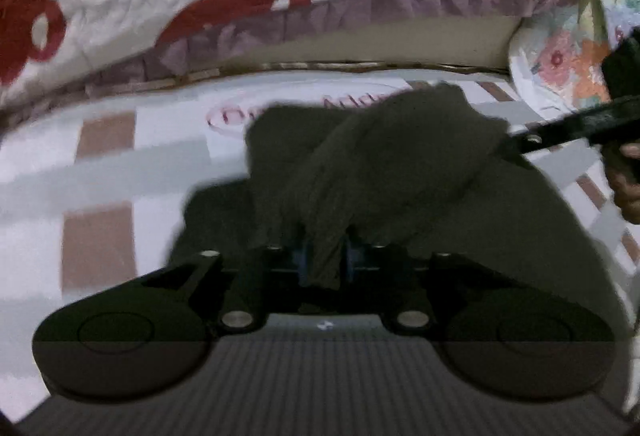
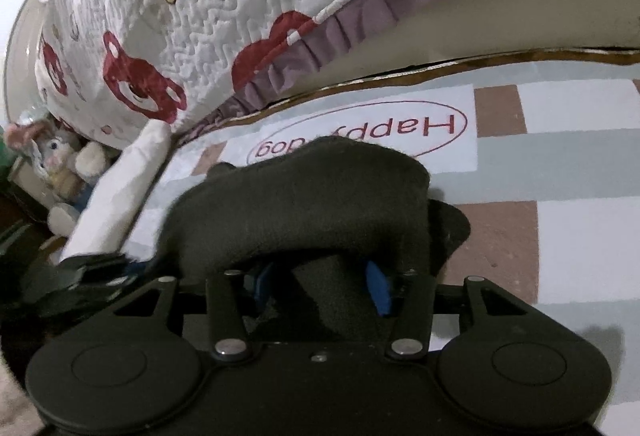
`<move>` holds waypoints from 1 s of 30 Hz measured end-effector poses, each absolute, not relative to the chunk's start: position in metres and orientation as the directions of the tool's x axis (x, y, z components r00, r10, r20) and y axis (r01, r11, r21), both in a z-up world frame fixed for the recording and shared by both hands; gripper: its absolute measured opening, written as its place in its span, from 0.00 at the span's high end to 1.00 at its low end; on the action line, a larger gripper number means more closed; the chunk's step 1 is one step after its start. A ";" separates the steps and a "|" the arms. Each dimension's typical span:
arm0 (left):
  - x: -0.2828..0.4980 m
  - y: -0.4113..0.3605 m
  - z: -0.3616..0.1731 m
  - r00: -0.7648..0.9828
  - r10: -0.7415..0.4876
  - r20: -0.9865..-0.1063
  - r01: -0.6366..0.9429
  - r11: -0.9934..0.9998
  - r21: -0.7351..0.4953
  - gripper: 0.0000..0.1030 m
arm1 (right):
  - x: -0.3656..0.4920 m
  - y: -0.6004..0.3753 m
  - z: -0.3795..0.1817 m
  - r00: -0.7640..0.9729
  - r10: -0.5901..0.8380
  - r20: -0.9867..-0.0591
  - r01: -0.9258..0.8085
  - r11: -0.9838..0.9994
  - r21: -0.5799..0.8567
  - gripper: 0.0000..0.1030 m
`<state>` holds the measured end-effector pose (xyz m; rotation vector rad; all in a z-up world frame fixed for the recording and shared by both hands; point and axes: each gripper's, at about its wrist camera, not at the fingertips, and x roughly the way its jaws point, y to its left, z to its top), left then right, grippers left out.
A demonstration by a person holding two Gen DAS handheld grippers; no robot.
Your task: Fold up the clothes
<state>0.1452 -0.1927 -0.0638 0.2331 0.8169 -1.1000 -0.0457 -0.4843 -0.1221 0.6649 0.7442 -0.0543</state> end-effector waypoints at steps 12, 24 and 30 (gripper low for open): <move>0.174 -0.234 -0.065 0.348 -0.651 -0.674 0.849 0.524 -0.068 0.91 | -0.068 -0.546 -0.159 0.815 0.210 -0.540 0.384 0.502 0.775 0.44; 0.175 -0.216 -0.051 0.363 -0.704 -0.611 0.830 0.542 -0.131 0.91 | -0.025 -0.555 -0.178 0.875 0.120 -0.469 0.417 0.304 0.856 0.80; 0.206 -0.207 -0.061 0.324 -0.714 -0.621 0.737 0.602 -0.307 0.91 | -0.004 -0.553 -0.147 0.844 0.069 -0.531 0.405 0.565 0.718 0.88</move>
